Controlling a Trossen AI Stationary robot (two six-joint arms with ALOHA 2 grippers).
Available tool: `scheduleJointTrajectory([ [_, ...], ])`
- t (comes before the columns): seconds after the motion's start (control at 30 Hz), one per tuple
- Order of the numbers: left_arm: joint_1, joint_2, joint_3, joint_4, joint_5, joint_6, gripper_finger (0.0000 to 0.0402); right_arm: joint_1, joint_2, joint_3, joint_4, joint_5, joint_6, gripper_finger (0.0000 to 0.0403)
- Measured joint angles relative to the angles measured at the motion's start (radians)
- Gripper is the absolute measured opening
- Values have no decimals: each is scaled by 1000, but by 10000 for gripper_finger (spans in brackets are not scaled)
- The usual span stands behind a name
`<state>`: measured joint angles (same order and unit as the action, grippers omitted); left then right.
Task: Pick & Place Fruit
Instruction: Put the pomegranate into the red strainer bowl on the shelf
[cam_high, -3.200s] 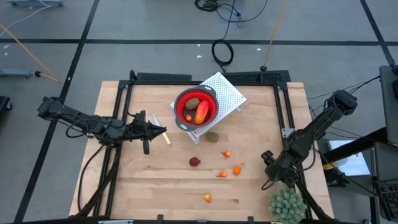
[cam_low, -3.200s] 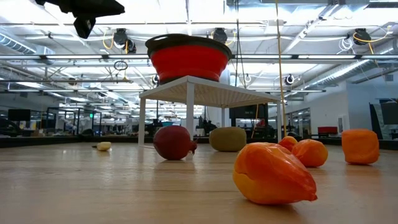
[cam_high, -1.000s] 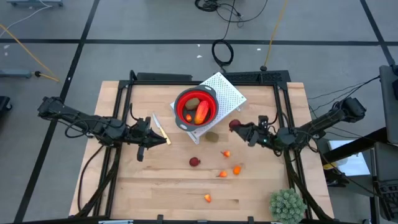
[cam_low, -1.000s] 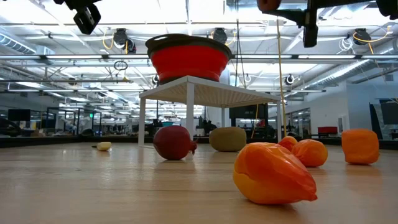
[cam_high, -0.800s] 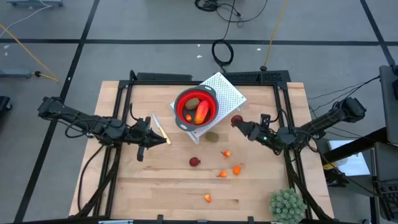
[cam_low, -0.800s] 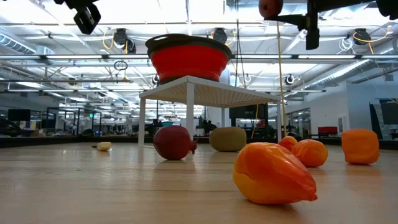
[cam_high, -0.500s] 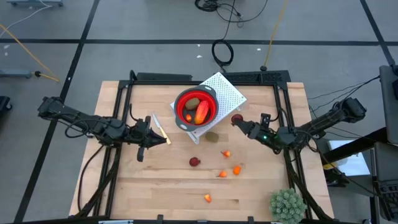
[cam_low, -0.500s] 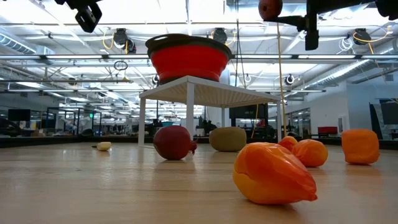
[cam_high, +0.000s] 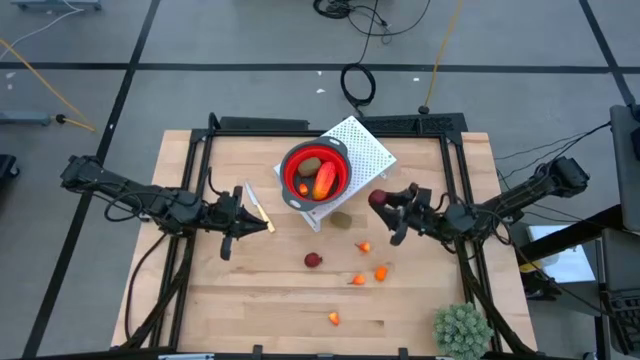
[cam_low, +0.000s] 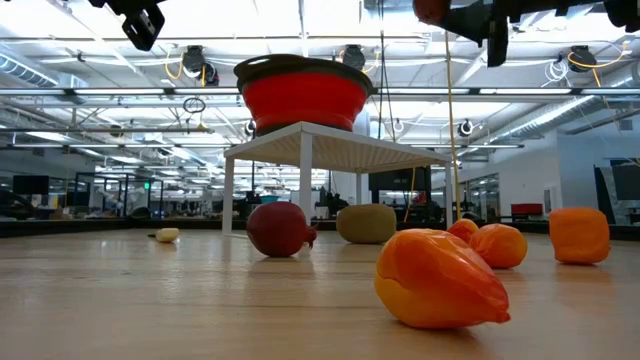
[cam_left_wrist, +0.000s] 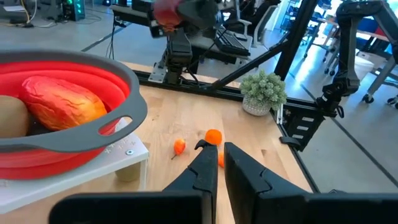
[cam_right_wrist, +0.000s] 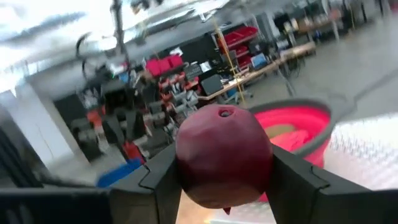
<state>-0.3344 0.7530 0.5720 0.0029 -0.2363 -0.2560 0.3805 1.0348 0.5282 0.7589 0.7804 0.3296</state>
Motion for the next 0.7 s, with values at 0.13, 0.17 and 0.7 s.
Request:
scheduleJointTrajectory([
  [0.13, 0, 0, 0, 0, 0, 0, 26, -1, 0, 0, 0, -26, -222, 180],
  [0.17, 0, 0, 0, 0, 0, 0, 26, -1, 0, 0, 0, -26, -280, 180],
  [0.7, 0, 0, 0, 1, 0, 28, 26, -2, 0, 0, 2, -106, -795, 180],
])
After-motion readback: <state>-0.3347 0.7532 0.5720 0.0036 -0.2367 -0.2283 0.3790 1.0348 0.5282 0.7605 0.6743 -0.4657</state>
